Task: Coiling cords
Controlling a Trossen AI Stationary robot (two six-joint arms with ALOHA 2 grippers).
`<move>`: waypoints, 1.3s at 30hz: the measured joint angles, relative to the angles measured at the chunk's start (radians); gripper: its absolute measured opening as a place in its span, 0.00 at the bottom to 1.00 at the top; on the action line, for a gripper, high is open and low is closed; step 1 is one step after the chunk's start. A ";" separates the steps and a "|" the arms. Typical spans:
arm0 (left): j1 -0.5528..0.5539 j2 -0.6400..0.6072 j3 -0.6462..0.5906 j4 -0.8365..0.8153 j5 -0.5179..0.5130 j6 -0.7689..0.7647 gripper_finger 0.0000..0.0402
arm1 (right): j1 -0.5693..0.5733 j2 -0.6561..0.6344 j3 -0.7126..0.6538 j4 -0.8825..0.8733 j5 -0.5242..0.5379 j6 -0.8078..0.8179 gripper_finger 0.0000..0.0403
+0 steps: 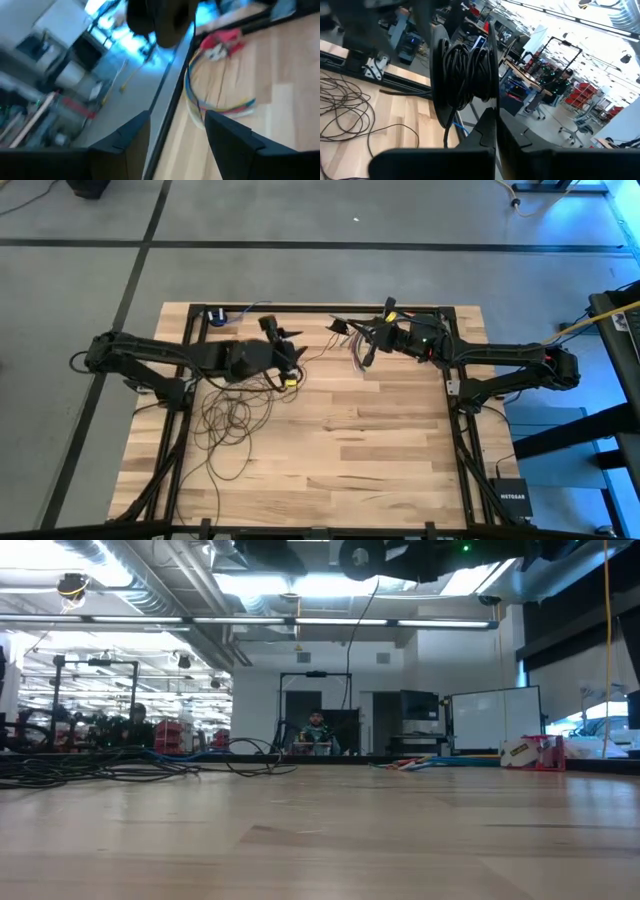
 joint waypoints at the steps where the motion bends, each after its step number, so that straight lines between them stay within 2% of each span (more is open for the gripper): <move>1: 0.017 -0.006 0.007 0.001 0.046 0.024 0.45 | 0.000 0.000 0.000 0.001 -0.008 -0.001 0.01; 9: 0.176 -0.025 0.018 0.075 0.348 0.181 0.45 | 0.000 0.001 0.012 -0.002 -0.021 -0.026 0.01; 12: 0.216 -0.025 0.018 0.090 0.414 0.219 0.45 | 0.000 0.001 0.020 -0.014 -0.019 -0.026 0.01; 15: 0.220 -0.025 0.034 0.114 0.418 0.297 0.45 | 0.000 0.001 0.021 -0.018 -0.015 -0.028 0.01; 18: 0.204 -0.025 0.102 0.079 0.418 0.303 0.45 | 0.000 0.001 0.023 -0.017 -0.015 -0.029 0.01; 23: 0.187 0.036 0.301 -0.110 0.405 0.233 0.45 | 0.000 0.020 0.025 -0.016 -0.015 -0.029 0.01; 28: 0.185 0.187 0.532 -0.314 0.364 0.224 0.45 | 0.000 0.082 0.081 -0.075 -0.002 -0.029 0.01; 31: 0.192 0.289 0.644 -0.479 0.353 0.235 0.45 | 0.000 0.119 0.109 -0.105 0.048 -0.039 0.01; 34: 0.190 0.355 0.702 -0.571 0.351 0.236 0.45 | -0.010 0.126 0.119 -0.130 0.075 -0.050 0.01; 39: 0.190 0.370 0.715 -0.575 0.347 0.250 0.45 | -0.021 0.127 0.119 -0.138 0.075 -0.050 0.01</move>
